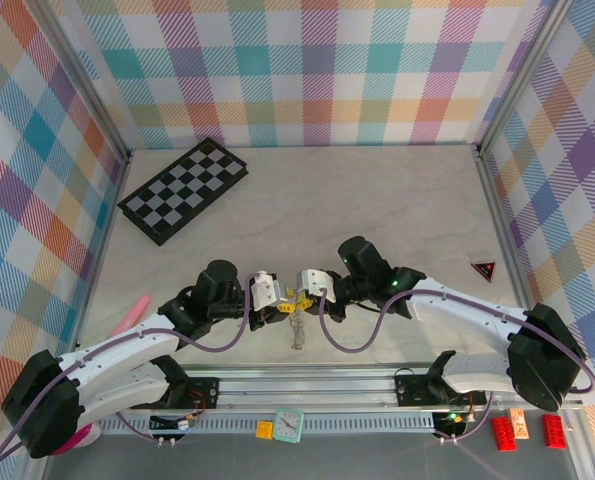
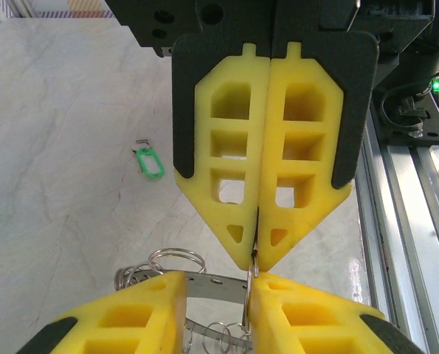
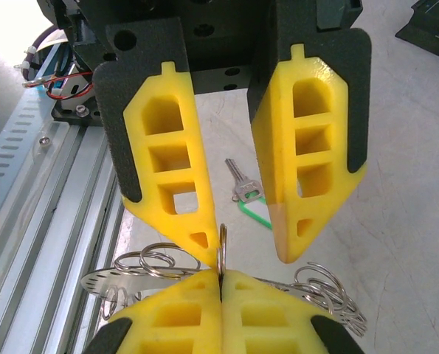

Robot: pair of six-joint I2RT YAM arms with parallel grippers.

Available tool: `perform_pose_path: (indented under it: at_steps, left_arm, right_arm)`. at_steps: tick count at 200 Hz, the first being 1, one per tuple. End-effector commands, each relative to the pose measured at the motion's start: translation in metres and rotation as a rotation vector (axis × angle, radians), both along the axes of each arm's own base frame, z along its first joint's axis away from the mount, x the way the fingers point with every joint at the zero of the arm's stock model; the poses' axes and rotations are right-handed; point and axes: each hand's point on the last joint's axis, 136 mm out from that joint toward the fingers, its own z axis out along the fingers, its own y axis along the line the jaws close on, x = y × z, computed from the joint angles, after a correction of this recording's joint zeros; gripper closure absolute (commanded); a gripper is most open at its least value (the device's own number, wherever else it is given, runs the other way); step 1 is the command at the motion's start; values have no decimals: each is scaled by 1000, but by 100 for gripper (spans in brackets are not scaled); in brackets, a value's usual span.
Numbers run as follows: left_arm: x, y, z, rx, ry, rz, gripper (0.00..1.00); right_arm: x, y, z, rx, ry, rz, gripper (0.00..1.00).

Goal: Put the keys on the keyring

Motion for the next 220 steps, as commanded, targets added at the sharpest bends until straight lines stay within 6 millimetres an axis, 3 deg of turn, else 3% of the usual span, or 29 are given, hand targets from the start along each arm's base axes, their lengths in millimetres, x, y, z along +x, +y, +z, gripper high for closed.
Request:
perform_pose_path:
  at_steps: [1,23,72,132,172,181,198,220]
  left_arm:
    - [-9,-2,-6,1,32,-36,69]
    - [-10,-2,-8,4,37,-37,69]
    - [-12,-1,-13,8,50,-46,79]
    - [-10,-6,-4,-25,19,-55,81]
    - [-8,-7,-4,-19,18,-59,100]
    - [-7,-7,-3,-20,12,-55,100]
    - [-6,-7,1,-25,-3,-48,100]
    - [-2,-4,5,-16,-10,-24,100]
  right_arm:
    - [-1,2,8,34,-20,3,100]
    - [-1,1,7,33,-21,-1,100]
    - [-1,0,8,34,-23,-10,100]
    - [-6,1,7,43,7,13,100]
    - [-8,1,9,49,9,20,100]
    - [-7,1,10,49,1,12,100]
    - [-1,-1,13,59,-25,-29,69]
    - [7,-7,25,80,-38,-114,58]
